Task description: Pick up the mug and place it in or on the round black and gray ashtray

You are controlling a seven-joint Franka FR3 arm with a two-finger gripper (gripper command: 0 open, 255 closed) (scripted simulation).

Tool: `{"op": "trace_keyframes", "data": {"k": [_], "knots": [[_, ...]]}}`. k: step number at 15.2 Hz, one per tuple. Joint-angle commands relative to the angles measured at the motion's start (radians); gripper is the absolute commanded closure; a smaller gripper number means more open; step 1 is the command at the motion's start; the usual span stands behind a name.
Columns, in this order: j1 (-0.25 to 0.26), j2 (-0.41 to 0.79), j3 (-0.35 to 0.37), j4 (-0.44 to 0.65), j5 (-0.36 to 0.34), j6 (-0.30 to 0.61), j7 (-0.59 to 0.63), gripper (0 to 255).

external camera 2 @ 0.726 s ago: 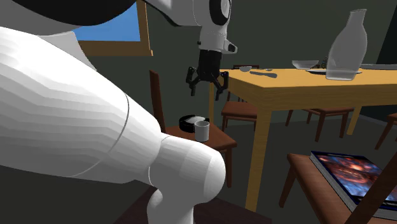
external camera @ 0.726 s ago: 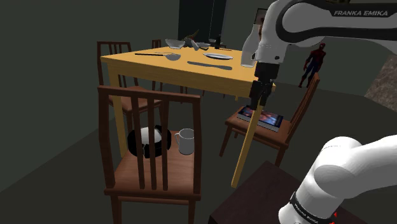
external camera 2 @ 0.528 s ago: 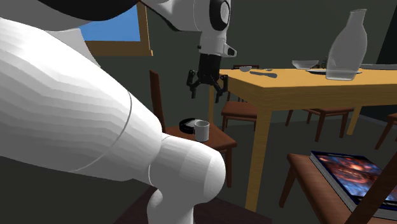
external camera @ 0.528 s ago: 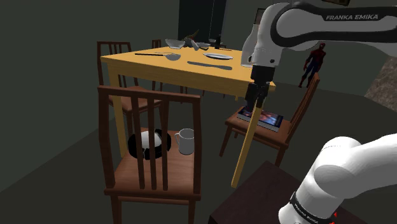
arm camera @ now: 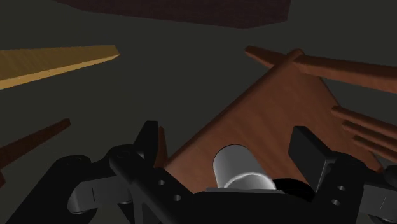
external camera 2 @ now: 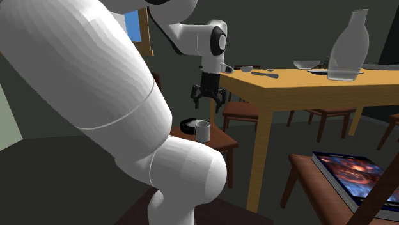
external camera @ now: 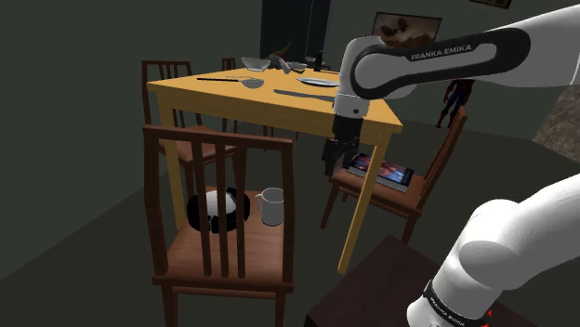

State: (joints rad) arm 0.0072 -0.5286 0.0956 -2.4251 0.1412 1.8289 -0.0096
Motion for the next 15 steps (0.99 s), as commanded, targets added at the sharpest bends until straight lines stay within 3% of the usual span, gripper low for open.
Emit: {"op": "trace_keyframes", "data": {"k": [1,8,15], "knots": [[0.002,0.063,0.018,0.005,0.005,0.070,0.020,0],[-0.001,0.316,0.064,0.081,-0.012,0.278,0.090,0],[0.002,0.585,0.087,0.226,-0.072,0.430,0.177,0]]}}
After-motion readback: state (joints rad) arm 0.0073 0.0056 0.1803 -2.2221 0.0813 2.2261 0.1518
